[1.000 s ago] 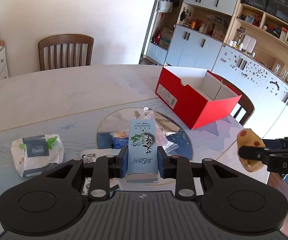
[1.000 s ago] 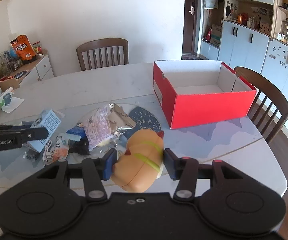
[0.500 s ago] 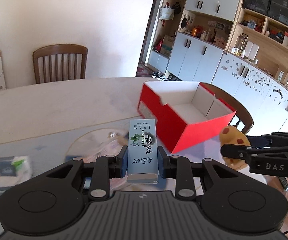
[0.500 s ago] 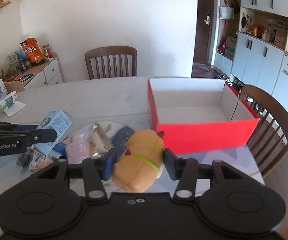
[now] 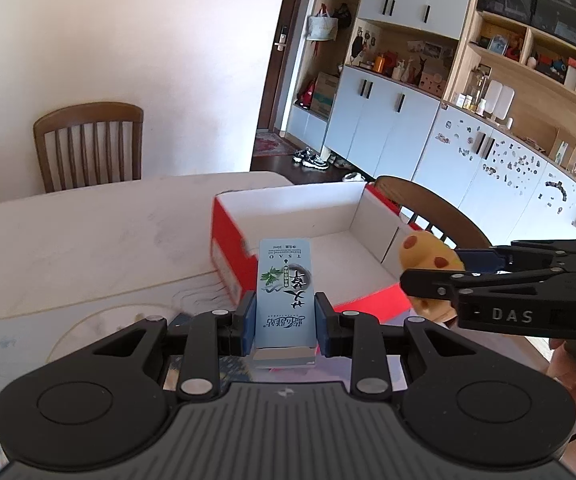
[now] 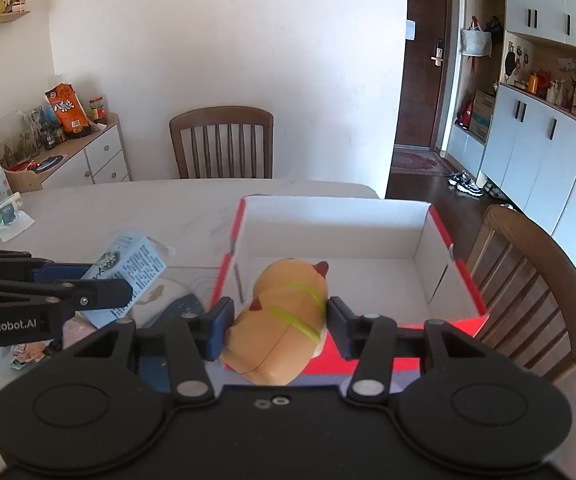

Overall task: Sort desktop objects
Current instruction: 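Lift the yellow toy and milk carton and carry both toward the red box, then lower both grippers into the red box and open them, releasing toy and carton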

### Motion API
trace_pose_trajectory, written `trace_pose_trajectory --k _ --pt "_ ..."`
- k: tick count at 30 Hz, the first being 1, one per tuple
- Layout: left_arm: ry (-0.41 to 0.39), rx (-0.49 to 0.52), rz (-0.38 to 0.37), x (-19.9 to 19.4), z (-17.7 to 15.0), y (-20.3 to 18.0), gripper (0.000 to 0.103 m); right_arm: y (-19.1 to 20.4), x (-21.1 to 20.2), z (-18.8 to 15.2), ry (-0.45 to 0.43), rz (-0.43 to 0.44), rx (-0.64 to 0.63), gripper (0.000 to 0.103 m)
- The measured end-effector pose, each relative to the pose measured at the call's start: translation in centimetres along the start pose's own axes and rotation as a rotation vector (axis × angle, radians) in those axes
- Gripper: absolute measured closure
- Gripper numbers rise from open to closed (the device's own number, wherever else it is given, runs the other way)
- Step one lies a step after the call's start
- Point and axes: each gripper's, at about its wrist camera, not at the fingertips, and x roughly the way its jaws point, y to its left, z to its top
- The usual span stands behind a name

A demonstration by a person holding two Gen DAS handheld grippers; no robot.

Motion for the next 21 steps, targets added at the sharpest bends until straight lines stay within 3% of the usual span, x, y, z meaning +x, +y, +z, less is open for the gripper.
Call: trace_pose_trajectory --k 10,21 --pt "0.010 0.036 0.018 4.1 2.5 -3.2 0.075 -4.1 1.6 1.0 -0.001 0.017 -0.007 0.053" --pt "0.056 0.065 0.032 9.5 4.9 -4.1 0.075 -7.1 5.7 2.4 0.048 0.011 -0.011 0.054"
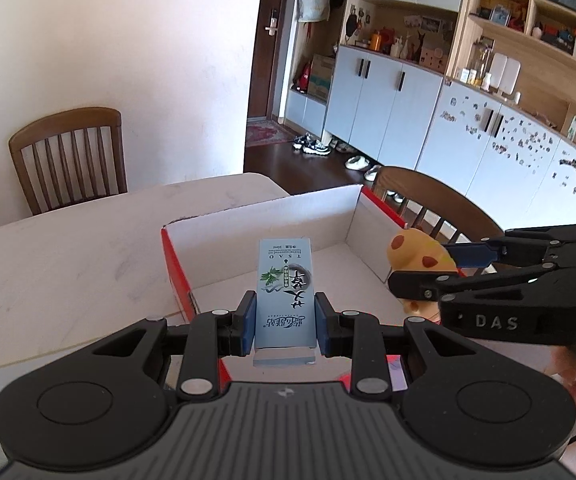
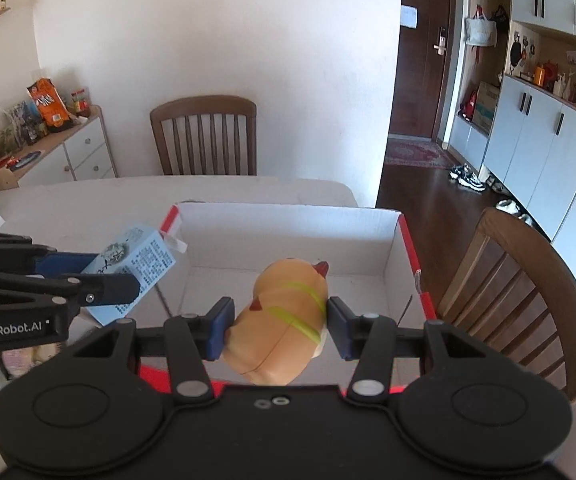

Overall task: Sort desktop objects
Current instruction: 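Lower both grippers into the red box and open them, releasing toy and carton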

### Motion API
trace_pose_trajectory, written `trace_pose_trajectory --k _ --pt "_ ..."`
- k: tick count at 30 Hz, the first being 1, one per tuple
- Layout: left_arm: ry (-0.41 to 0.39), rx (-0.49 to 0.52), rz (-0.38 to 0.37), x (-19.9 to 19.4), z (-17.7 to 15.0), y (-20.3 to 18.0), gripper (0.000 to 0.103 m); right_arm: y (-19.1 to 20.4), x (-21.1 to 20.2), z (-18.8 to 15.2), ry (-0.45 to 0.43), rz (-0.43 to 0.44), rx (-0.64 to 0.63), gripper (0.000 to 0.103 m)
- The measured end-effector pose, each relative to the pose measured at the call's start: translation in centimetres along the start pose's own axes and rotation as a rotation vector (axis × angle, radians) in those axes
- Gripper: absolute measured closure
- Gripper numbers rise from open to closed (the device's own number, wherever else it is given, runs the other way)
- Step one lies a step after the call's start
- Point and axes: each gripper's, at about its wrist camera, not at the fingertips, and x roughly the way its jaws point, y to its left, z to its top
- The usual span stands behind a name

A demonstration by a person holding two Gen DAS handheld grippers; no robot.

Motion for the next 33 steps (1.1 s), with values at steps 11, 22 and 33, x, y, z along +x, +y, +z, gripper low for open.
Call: trace_pose_trajectory --k 11,22,33 --pt "0.089 0.051 0.006 6.4 1.7 0.0 0.075 -1.6 5.7 0.2 0.083 0.004 -0.029 0.054" --pt "0.224 0.084 0.004 12.7 2.3 -0.5 0.075 -4.0 10.3 -0.2 0.191 0.027 -0.032 0.054" --pt "0.371 0.104 0.009 16.8 1.4 -1.1 0.075 -4.8 12.9 -1.1 0.299 0.058 -0.059 0.054"
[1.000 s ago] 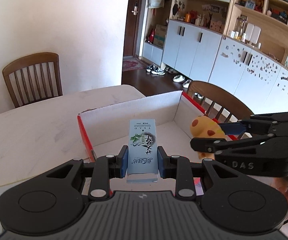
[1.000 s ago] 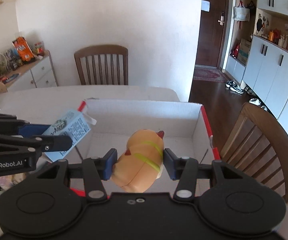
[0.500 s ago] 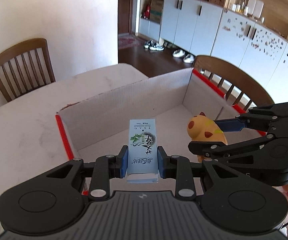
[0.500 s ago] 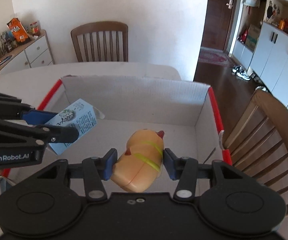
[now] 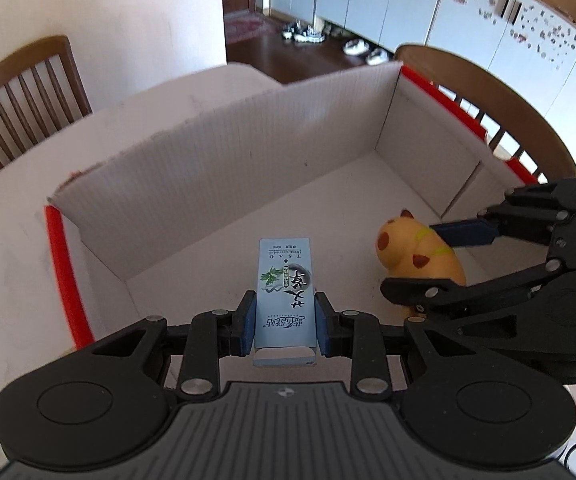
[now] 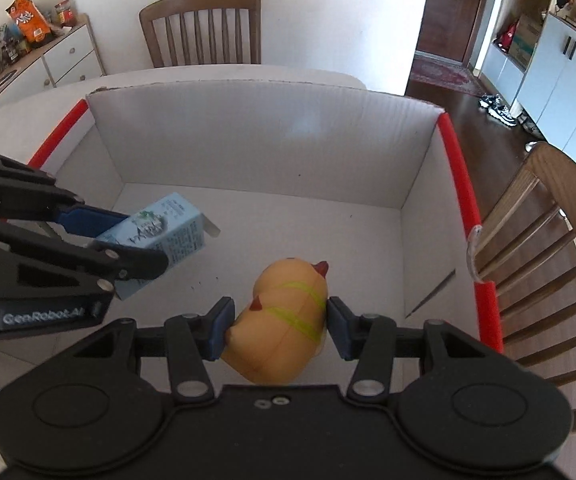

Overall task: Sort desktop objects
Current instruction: 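Lower both grippers into the red box and open them, releasing toy and carton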

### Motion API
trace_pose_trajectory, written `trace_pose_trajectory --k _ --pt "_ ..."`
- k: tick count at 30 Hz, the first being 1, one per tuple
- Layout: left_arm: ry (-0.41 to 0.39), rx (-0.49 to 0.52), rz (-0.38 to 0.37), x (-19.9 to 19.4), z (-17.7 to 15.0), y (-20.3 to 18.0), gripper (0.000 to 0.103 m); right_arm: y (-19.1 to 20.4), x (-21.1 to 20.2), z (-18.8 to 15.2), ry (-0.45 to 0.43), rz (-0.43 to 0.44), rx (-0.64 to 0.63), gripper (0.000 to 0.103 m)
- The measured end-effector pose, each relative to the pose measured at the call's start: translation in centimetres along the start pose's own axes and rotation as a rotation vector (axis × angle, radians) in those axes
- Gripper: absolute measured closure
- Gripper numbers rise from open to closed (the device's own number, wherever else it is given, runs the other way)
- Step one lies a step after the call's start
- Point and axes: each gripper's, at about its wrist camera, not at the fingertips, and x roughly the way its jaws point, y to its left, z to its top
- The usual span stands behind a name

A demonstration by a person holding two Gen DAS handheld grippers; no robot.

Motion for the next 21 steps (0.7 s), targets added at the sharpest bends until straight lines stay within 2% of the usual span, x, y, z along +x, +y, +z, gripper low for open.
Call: trace_pose_trajectory --k 8,19,21 --pt "0.081 0.011 -0.007 1.4 -0.4 -0.1 0.075 0.7 0.7 0.4 0.108 0.006 -0.060 0.054" --pt "0.169 0.005 -0.015 2.6 0.2 0.1 0.075 2.0 1.6 0.7 0.191 -0.023 -0.130 0.051" --pt "0.172 0.014 -0.011 2.5 0.2 0.0 0.075 2.3 1.5 0.6 0.185 -0.028 -0.147 0.047"
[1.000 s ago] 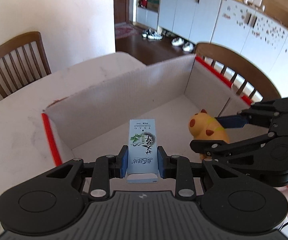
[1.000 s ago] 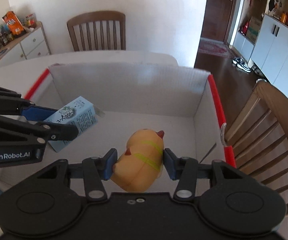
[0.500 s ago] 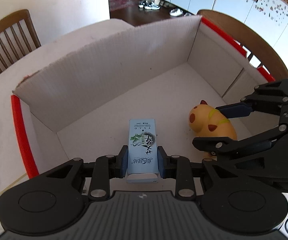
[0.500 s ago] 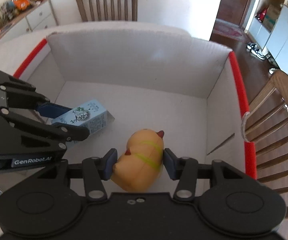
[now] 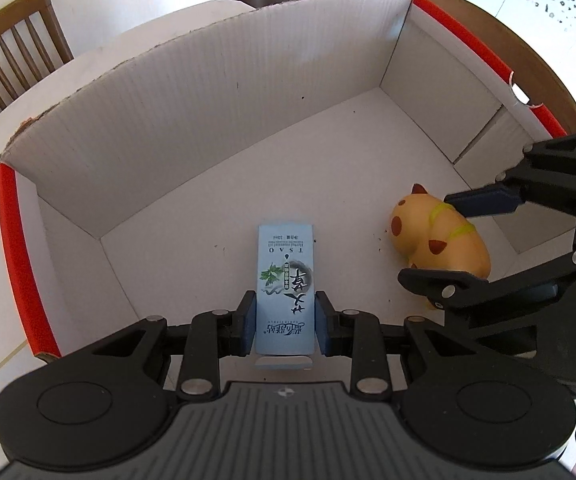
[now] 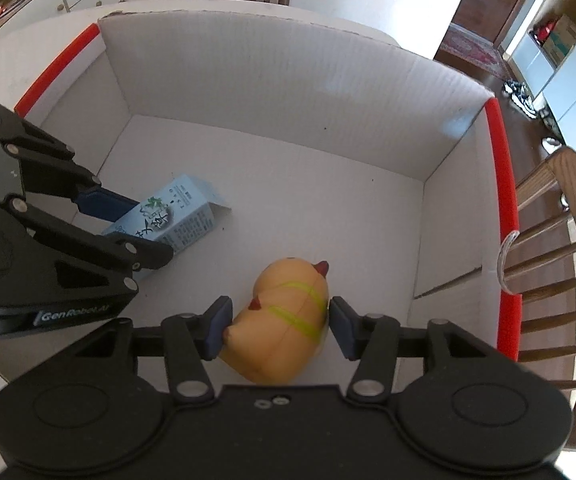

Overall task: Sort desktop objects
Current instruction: 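Lower both grippers into the red box and open them, releasing toy and carton, then withdraw both grippers from the box back toward the snack pile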

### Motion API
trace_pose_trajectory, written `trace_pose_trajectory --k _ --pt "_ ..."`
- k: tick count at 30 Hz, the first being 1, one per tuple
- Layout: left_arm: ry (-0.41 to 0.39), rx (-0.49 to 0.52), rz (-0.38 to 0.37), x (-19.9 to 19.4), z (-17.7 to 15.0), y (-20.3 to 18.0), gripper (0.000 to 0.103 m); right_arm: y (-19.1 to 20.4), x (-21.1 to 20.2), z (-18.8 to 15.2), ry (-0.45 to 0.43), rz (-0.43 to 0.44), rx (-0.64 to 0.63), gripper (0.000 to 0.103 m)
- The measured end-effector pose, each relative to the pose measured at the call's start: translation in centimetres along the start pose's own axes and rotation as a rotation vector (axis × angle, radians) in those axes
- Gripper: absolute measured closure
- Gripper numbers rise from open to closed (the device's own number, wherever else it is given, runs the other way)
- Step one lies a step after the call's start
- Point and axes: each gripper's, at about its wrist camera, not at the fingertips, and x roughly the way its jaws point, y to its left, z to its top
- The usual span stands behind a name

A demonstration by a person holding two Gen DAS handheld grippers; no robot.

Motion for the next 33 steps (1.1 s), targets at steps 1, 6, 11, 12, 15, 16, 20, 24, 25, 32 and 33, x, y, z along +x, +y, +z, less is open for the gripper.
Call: trace_pose_trajectory --k 1,6,11,12,15,16,20,24,25,32,33 --pt "0.001 0.008 0.005 0.0 0.0 -0.1 0.075 0.2 -0.1 -0.1 -0.005 -0.005 -0.011 0.044" --pt "-0.006 0.038 0.019 -0.3 -0.2 -0.3 0.075 0.3 -0.3 -0.1 -0.019 -0.018 -0.045 0.040" --pt "-0.038 0.010 -0.002 -1.3 -0.5 0.0 0.075 -0.2 -1.1 -0.5 -0.046 0.000 -0.034 0.040" --pt "-0.046 0.005 -0.007 -1.6 -0.5 0.1 0.075 -0.2 -1.4 -0.5 -0.054 0.005 -0.034 0.040" --pt "-0.071 -0.003 -0.018 -2.6 -0.7 0.4 0.075 -0.4 -2.5 -0.8 -0.085 0.019 -0.035 0.040" --pt "-0.080 -0.003 -0.024 -3.0 -0.8 0.4 0.075 -0.4 -2.9 -1.0 -0.093 0.025 -0.034 0.040" --pt "-0.125 -0.025 -0.045 -4.9 -1.8 0.9 0.075 -0.7 -4.7 -1.5 -0.130 0.049 -0.012 0.039" --pt "-0.175 -0.045 -0.057 -6.6 -2.8 1.1 0.075 -0.7 -5.9 -2.0 -0.163 0.062 0.003 0.039" --pt "-0.187 -0.044 -0.051 -7.1 -3.0 1.1 0.075 -0.7 -6.2 -2.1 -0.170 0.065 0.007 0.039" --pt "-0.309 -0.021 -0.005 -9.9 -4.6 -0.7 0.071 -1.1 -8.3 -3.2 -0.229 0.091 0.066 0.039" --pt "-0.323 -0.017 0.003 -10.1 -4.8 -1.0 0.060 -1.2 -8.5 -3.4 -0.235 0.095 0.072 0.039"
